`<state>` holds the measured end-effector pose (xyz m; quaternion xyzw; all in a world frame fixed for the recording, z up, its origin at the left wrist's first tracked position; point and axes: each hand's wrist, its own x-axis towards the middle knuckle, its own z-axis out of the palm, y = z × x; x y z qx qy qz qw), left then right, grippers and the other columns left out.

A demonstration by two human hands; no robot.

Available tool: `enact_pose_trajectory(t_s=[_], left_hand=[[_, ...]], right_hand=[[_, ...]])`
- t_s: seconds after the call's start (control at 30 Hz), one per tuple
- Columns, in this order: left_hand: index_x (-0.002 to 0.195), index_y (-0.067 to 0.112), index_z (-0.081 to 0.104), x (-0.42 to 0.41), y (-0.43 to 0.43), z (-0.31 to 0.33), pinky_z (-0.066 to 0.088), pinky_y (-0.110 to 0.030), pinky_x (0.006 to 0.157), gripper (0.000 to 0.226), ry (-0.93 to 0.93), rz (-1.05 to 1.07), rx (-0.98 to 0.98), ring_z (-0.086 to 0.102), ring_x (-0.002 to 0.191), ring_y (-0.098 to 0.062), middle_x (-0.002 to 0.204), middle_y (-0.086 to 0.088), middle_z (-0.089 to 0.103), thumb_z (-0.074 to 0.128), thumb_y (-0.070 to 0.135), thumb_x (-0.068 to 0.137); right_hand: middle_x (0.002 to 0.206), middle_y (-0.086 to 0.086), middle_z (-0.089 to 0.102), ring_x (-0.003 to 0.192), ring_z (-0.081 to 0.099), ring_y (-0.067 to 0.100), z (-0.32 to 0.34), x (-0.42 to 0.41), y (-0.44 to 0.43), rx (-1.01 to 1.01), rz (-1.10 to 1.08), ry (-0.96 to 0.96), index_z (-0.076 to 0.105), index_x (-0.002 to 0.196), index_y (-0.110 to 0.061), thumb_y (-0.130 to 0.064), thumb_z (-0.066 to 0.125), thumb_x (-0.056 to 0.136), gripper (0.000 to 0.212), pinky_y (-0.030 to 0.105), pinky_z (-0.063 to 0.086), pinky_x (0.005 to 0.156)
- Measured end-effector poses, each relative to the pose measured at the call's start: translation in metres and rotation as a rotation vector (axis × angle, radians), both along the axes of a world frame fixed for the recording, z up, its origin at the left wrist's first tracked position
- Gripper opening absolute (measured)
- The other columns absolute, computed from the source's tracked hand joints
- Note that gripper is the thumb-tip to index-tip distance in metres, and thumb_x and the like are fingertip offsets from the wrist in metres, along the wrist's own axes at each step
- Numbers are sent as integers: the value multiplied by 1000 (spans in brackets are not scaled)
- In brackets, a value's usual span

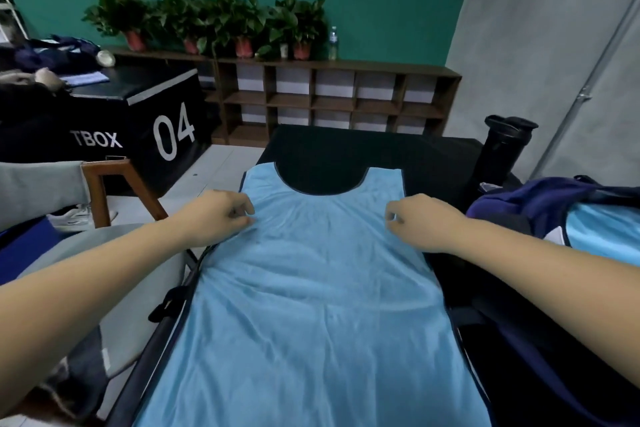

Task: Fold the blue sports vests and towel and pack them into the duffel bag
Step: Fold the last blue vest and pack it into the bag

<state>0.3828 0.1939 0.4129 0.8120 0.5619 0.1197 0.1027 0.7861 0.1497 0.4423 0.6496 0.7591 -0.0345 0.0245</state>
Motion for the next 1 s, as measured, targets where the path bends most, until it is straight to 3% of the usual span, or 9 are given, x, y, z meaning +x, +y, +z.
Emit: enact_pose_trajectory(t_s=[0.07,0.17,0.27,0.4,0.5,0.73,0.87,1.0], left_hand=[[114,26,72,6,29,-1,48,-19,76,15,-16,23,16,63,92,-4,99,14,69,68,33,102],[111,26,71,9,74,-5,52,-30,83,12,-76,96,39,66,95,-13,99,11,72,66,29,100],[111,24,70,11,113,-11,52,-31,82,12,-112,156,46,69,97,-19,102,7,72,66,24,99],[123,15,68,12,155,-19,53,-33,85,22,-161,235,40,70,101,-23,119,-1,69,65,22,102],[130,15,65,10,179,-26,53,-39,98,29,-160,259,48,64,119,-27,135,-7,66,66,24,102],[156,19,43,13,204,-41,47,-44,112,56,-338,324,-175,59,133,-30,159,-5,50,64,33,106],[148,18,49,13,212,-43,50,-42,105,53,-482,352,-224,67,108,-25,139,-8,61,72,31,103],[121,15,62,10,217,-39,57,-47,96,40,-505,408,-229,68,93,-26,110,-10,69,85,31,91]], right_hand=[[106,-2,67,93,65,22,2,4,31,-7,-44,53,66,104,-28,-41,50,102,21,45,59,86],[107,-1,67,91,66,21,1,10,74,2,-107,67,66,103,-25,-36,51,102,19,45,61,84],[115,0,65,98,65,23,-3,17,112,36,-138,66,65,111,-22,-32,51,103,19,45,60,87],[130,4,55,111,57,28,-16,25,150,60,-140,55,56,132,-22,-27,49,106,27,44,52,96],[137,4,52,120,55,28,-26,29,169,75,-133,52,51,141,-22,-27,48,108,34,43,46,103],[141,3,57,126,56,28,-36,42,201,1,-191,129,51,142,-23,-36,54,108,36,48,40,111],[153,5,48,135,52,31,-36,44,206,-51,-231,138,42,157,-22,-38,58,105,57,51,40,114],[142,4,58,129,56,30,-34,46,210,-4,-272,210,51,150,-21,-36,73,94,61,51,44,112]])
